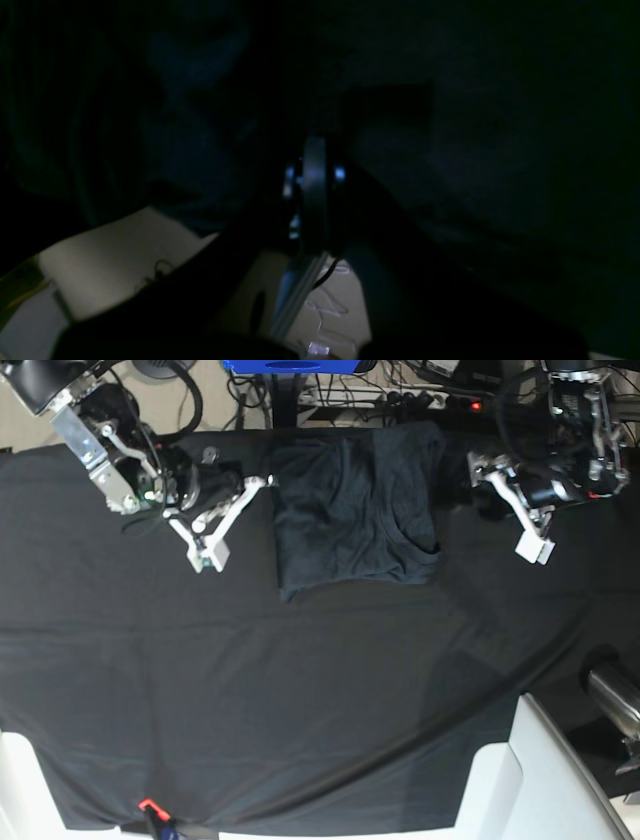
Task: Fold the T-shirt properly
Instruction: 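Release the shirt and move both grippers to the stack's sides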
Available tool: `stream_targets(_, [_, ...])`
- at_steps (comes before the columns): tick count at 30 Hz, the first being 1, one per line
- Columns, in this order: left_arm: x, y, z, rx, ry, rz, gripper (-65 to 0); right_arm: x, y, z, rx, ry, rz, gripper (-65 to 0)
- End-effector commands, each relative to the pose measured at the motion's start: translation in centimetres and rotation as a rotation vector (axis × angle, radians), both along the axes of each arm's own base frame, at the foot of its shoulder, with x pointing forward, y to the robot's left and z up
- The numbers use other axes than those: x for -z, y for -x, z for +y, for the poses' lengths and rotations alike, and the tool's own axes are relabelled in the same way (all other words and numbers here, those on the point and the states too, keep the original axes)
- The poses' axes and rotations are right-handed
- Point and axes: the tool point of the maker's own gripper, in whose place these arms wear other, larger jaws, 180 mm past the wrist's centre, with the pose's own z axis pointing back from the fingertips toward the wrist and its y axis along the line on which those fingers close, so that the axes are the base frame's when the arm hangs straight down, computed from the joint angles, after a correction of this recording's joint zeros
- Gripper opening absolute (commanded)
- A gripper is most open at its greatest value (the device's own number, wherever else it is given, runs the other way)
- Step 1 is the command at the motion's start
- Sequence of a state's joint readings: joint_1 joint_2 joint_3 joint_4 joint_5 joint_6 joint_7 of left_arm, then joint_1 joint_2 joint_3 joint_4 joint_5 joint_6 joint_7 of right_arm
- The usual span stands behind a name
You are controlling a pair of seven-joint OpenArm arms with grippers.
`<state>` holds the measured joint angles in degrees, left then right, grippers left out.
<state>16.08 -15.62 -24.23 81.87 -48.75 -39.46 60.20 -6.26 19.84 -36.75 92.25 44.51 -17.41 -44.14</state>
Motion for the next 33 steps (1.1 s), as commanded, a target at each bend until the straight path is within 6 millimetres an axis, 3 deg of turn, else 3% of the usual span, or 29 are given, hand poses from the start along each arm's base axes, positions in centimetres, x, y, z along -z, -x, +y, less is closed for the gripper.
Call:
stream_targets(1, [-0.1,-0.2,-0.6,0.022,-0.005,-0.02,0.0,-0.7,-0.6,0.1,-0.003,-0.012,-0.027,-64.2])
stream_targets(5, [2.2,1.3,-4.1,0.09,0.014,0.041,0.0,-0.5,0.0,0.2,-0.003,-0.014,-0.017,-64.2])
stream_targets(7, [3.0,1.4,-4.9,0.083,0.039,0.066,0.0,-0.5,0.0,0.2,-0.003,-0.014,-0.017,-64.2])
stream_targets(10, [4.4,1.7,-5.0,0.052,0.069,0.114,0.0,-0.4,0.3,0.2,-0.003,-0.014,-0.009,-64.2])
stream_targets(18, [5.4,1.5,-6.8,-0.009,0.142,0.109,-1.6,-0.3,0.6,0.2,-0.003,-0.013,-0.004,-64.2])
stream_targets(21, [5.9,1.8,-6.9,-0.016,0.149,0.126,-14.6,-0.3,0.6,0.2,-0.003,-0.013,-0.004,-64.2])
stream_targets(25, [5.9,1.8,-6.9,-0.017,0.15,0.127,-39.3,-0.3,0.6,0.2,-0.003,-0.013,-0.004,-64.2])
stream_targets(30, [5.7,1.2,-7.4,-0.016,0.161,0.117,-62.9,-0.3,0.6,0.2,-0.003,-0.013,-0.004,-64.2])
stream_targets(33, [5.5,1.0,-8.4,0.02,0.164,0.114,-65.0,-0.3,0.6,0.2,-0.003,-0.013,-0.004,-64.2])
